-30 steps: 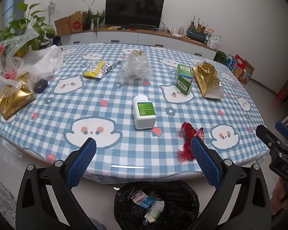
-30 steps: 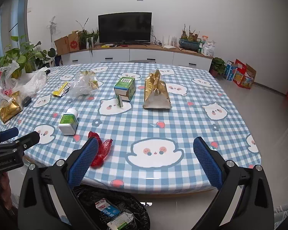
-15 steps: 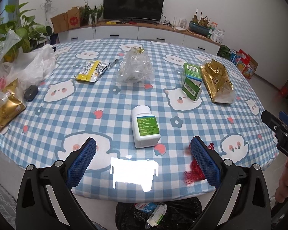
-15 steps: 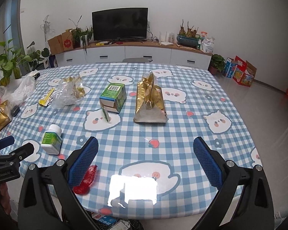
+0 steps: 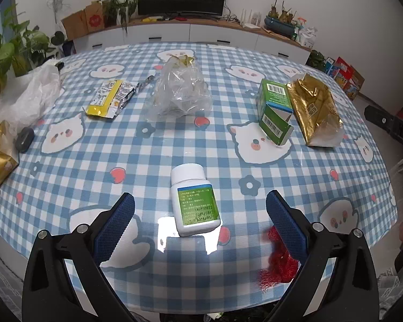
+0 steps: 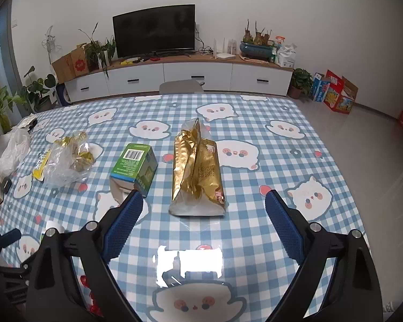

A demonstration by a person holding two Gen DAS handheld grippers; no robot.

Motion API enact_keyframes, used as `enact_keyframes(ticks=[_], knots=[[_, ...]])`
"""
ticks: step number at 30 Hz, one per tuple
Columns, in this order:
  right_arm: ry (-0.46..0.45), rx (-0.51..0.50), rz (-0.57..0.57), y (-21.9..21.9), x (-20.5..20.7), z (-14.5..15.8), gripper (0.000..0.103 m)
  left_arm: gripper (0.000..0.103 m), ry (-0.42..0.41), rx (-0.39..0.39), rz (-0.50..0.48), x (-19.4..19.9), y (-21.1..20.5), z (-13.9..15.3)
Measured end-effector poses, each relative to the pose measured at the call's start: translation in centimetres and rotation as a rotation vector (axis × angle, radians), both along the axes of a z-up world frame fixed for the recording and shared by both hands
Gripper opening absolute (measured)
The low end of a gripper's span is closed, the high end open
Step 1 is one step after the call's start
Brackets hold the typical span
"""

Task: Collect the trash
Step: 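Grasp the white pill bottle with the left tool while the right tool grasps the gold foil bag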

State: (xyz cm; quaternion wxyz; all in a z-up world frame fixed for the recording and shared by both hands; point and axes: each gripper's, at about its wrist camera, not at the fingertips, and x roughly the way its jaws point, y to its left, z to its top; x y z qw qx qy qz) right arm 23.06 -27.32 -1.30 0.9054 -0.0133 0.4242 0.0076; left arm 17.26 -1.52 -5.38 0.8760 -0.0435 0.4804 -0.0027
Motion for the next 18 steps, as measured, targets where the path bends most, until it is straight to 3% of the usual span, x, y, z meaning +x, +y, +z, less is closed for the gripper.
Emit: enact_keyframes(ticks=[8,14,18], knots=[[0.111,-0.015,-0.006,0.6,5.6,-1.9,0.075,0.089,0.051,0.009,0.000,1.7,-0.3,-1.4],[0.170,0.031,-0.015,0.8,8.6,-3.6,0.066,0.085,0.095,0.010,0.022,2.6,-0.1,-2.8],[0.222,0.062,-0.019,0.7,10.1,-4.6,0.057,0.074,0.115,0.024,0.003,2.9,-0.3,-3.2]])
